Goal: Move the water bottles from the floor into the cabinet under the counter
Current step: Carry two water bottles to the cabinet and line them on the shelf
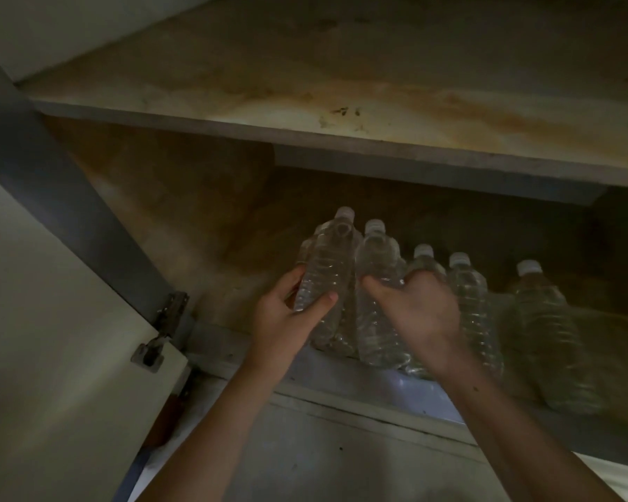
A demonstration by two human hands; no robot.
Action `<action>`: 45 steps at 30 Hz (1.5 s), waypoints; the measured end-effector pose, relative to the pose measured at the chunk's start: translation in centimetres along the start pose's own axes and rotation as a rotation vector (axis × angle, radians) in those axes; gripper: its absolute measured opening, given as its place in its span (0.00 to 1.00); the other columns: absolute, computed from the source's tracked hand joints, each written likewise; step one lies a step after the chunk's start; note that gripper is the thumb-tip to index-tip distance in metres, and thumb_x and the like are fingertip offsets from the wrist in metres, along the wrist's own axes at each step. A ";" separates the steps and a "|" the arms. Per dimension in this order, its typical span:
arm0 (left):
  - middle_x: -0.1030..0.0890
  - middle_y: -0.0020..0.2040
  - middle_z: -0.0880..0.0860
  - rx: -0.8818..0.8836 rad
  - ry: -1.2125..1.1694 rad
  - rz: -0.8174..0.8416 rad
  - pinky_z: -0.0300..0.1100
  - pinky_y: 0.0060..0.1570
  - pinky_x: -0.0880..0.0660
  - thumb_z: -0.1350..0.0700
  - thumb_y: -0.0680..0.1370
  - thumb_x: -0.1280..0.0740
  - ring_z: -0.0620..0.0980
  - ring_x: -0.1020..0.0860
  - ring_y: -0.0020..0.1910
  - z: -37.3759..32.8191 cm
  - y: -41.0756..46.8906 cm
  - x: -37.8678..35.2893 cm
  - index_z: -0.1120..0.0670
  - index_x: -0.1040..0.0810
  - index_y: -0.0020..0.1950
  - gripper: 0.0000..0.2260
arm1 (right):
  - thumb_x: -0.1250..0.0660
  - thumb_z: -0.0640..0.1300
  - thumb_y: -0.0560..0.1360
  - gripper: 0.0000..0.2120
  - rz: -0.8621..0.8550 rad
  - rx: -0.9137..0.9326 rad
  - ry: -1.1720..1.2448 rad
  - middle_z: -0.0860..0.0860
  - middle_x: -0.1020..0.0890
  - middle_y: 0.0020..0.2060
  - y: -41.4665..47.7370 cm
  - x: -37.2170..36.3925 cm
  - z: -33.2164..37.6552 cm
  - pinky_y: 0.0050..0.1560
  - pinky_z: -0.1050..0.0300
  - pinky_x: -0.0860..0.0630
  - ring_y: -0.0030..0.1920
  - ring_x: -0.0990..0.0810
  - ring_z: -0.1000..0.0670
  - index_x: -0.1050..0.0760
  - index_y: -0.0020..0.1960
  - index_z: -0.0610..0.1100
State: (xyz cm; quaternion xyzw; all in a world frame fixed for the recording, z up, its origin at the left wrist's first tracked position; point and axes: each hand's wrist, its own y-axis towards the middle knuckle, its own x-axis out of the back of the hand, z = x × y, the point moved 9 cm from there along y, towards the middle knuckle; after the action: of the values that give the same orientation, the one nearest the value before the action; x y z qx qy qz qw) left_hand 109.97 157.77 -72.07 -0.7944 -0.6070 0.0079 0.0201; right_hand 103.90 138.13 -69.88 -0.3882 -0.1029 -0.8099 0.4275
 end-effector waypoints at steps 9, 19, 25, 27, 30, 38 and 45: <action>0.17 0.47 0.32 -0.011 0.001 0.055 0.27 0.45 0.25 0.64 0.77 0.31 0.33 0.19 0.50 -0.4 -0.9 0.7 0.39 0.24 0.56 0.19 | 0.30 0.51 0.74 0.08 0.068 0.157 0.192 0.60 0.20 0.25 -2.7 -0.8 -0.9 0.25 0.72 0.34 0.27 0.23 0.63 0.21 0.41 0.48; 0.16 0.47 0.35 0.021 -0.003 0.056 0.29 0.46 0.24 0.64 0.77 0.31 0.36 0.18 0.51 -0.3 -0.6 0.8 0.42 0.23 0.57 0.18 | 0.30 0.52 0.75 0.06 -0.034 0.198 0.348 0.53 0.21 0.24 -2.3 -0.9 -1.0 0.24 0.62 0.33 0.22 0.27 0.54 0.21 0.43 0.50; 0.18 0.41 0.30 0.021 0.038 0.070 0.24 0.41 0.27 0.65 0.78 0.32 0.29 0.20 0.44 -0.5 -0.8 0.5 0.41 0.25 0.55 0.18 | 0.31 0.48 0.78 0.09 -0.028 0.209 0.359 0.63 0.25 0.20 -1.5 -0.9 -0.4 0.22 0.72 0.38 0.21 0.29 0.60 0.27 0.40 0.52; 0.18 0.41 0.30 0.025 0.051 0.065 0.24 0.41 0.27 0.65 0.78 0.32 0.29 0.20 0.44 -0.4 -0.8 0.5 0.41 0.26 0.56 0.18 | 0.32 0.48 0.78 0.08 -0.030 0.223 0.343 0.64 0.25 0.21 -1.6 -0.9 -0.4 0.23 0.72 0.37 0.22 0.27 0.61 0.26 0.41 0.51; 0.17 0.43 0.31 0.033 0.060 0.060 0.25 0.42 0.26 0.65 0.78 0.32 0.31 0.19 0.46 -0.4 -0.8 0.5 0.41 0.25 0.56 0.18 | 0.34 0.53 0.78 0.07 -0.039 0.253 0.330 0.53 0.19 0.29 -2.4 -1.3 -0.6 0.28 0.55 0.27 0.29 0.21 0.52 0.21 0.51 0.51; 0.18 0.53 0.38 -0.005 0.233 0.018 0.30 0.50 0.22 0.55 0.80 0.32 0.33 0.20 0.53 -0.4 -1.4 0.9 0.47 0.27 0.69 0.18 | 0.40 0.60 0.79 0.20 -0.049 0.319 0.138 0.51 0.16 0.42 -2.5 -1.5 -0.9 0.41 0.51 0.18 0.40 0.17 0.52 0.24 0.63 0.50; 0.24 0.65 0.52 -0.293 0.986 -0.003 0.42 0.63 0.30 0.46 0.80 0.42 0.51 0.28 0.64 -5.5 -8.9 0.9 0.55 0.26 0.69 0.22 | 0.43 0.54 0.80 0.24 -0.095 0.439 -0.261 0.40 0.21 0.61 -9.8 2.9 -1.1 0.58 0.47 0.24 0.60 0.23 0.39 0.27 0.69 0.39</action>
State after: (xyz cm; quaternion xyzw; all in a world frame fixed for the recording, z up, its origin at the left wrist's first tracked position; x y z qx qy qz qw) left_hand 101.78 160.83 -66.23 -0.6975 -0.5211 -0.4528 0.1921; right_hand 94.76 141.86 -66.96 -0.3820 -0.3484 -0.7306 0.4460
